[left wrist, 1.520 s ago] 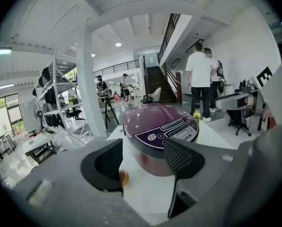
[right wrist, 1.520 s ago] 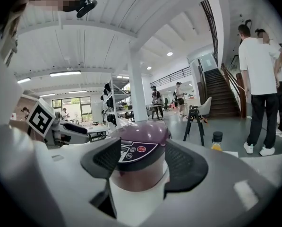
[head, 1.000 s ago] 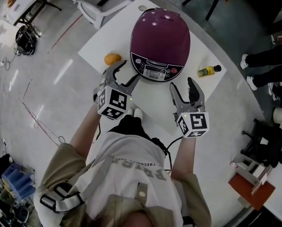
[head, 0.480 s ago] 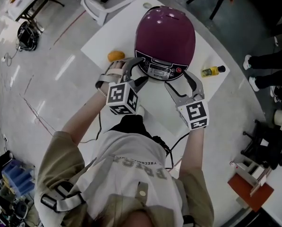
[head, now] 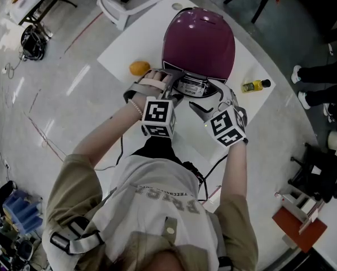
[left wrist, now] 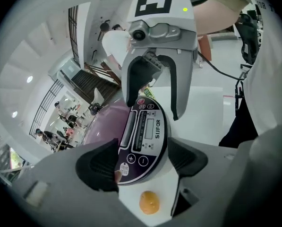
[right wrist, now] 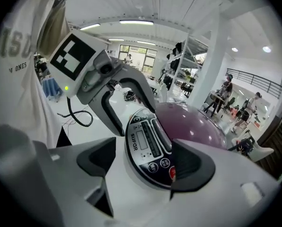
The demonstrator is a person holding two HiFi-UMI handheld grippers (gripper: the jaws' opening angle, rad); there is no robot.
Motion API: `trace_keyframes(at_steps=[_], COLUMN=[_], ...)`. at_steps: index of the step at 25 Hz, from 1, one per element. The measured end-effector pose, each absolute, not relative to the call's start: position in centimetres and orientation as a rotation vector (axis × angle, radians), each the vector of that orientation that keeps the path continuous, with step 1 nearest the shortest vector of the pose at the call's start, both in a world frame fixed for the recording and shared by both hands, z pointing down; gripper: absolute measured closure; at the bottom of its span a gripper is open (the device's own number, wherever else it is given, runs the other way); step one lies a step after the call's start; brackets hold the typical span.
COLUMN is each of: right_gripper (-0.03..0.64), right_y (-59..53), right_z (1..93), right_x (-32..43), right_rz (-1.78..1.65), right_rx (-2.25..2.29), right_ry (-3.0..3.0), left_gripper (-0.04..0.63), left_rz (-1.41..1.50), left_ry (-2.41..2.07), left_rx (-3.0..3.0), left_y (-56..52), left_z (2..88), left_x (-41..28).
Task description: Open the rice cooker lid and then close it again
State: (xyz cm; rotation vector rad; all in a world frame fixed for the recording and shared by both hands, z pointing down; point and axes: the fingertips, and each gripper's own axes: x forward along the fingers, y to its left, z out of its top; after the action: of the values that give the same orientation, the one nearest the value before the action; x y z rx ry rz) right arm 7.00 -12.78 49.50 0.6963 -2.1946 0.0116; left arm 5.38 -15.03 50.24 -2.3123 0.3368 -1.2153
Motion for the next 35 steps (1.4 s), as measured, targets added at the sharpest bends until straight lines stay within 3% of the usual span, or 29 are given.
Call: trace_keyframes(at_steps=[6, 35], right_gripper=[0.244, 0.21], right_y=[-12.9, -12.8], right_z=[50.5, 52.7], right_x=[6.3, 5.9], right_rz=[-0.021, -0.093], right_rx=[0.622, 0.47], right_ry=[-2.135, -1.965], left_gripper=[0.224, 0.216], left_rz=[-1.236, -1.375], left_ry=[0.294, 0.151], left_rx=[-2.261, -2.107], left_y=[-15.0, -15.4], left_z=[50.7, 52.5], left_x=[6.1, 5.9])
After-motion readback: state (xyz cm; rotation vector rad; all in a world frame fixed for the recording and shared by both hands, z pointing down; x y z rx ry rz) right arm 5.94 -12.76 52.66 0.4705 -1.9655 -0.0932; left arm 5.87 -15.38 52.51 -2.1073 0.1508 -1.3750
